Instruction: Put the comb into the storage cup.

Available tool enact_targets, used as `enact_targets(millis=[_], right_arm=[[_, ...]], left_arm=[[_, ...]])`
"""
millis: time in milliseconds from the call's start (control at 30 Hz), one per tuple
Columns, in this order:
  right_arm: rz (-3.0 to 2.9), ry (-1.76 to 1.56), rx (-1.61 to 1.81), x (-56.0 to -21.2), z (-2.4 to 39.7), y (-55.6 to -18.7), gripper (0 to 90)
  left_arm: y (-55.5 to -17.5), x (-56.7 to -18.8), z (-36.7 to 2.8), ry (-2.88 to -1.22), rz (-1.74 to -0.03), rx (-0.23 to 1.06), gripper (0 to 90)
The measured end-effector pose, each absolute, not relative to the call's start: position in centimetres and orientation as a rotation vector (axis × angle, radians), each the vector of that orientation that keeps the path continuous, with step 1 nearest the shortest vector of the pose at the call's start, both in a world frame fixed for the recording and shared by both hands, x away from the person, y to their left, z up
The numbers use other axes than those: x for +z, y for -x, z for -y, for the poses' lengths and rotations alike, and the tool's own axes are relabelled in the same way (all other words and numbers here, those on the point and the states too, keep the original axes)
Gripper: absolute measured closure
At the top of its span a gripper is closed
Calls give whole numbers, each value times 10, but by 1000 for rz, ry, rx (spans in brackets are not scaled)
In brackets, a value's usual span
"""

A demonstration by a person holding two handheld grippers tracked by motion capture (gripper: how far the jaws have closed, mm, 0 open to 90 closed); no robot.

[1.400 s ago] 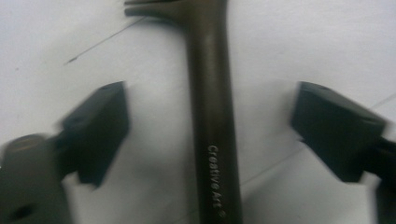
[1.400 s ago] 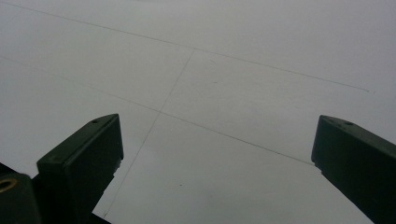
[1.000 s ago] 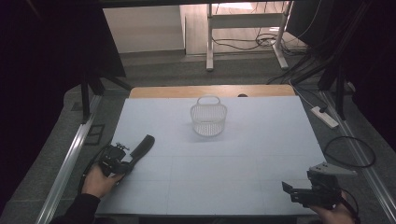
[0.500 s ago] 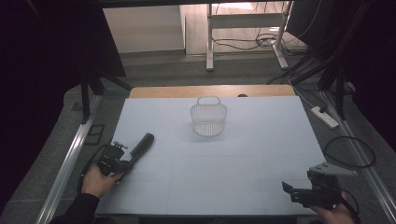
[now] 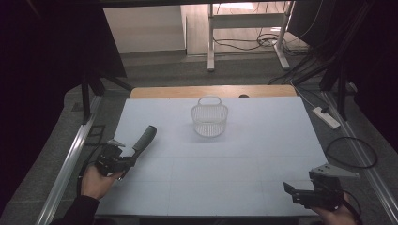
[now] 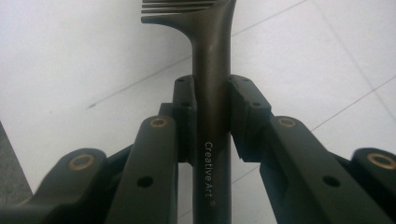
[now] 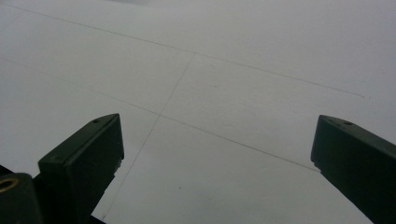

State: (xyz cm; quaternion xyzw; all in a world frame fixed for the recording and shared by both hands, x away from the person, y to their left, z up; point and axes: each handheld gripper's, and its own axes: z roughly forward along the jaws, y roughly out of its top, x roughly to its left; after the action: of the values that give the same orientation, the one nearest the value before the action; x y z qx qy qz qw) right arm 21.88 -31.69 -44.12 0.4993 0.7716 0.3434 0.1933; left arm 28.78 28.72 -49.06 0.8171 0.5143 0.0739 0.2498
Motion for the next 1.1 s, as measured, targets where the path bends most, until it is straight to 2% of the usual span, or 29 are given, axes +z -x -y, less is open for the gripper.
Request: enact_targets(millis=[1100], right_arm=[[-2161, -1298, 1035, -438, 316, -213, 12]], left_arm=[[-261, -457, -267, -2053, -1201, 343, 730]])
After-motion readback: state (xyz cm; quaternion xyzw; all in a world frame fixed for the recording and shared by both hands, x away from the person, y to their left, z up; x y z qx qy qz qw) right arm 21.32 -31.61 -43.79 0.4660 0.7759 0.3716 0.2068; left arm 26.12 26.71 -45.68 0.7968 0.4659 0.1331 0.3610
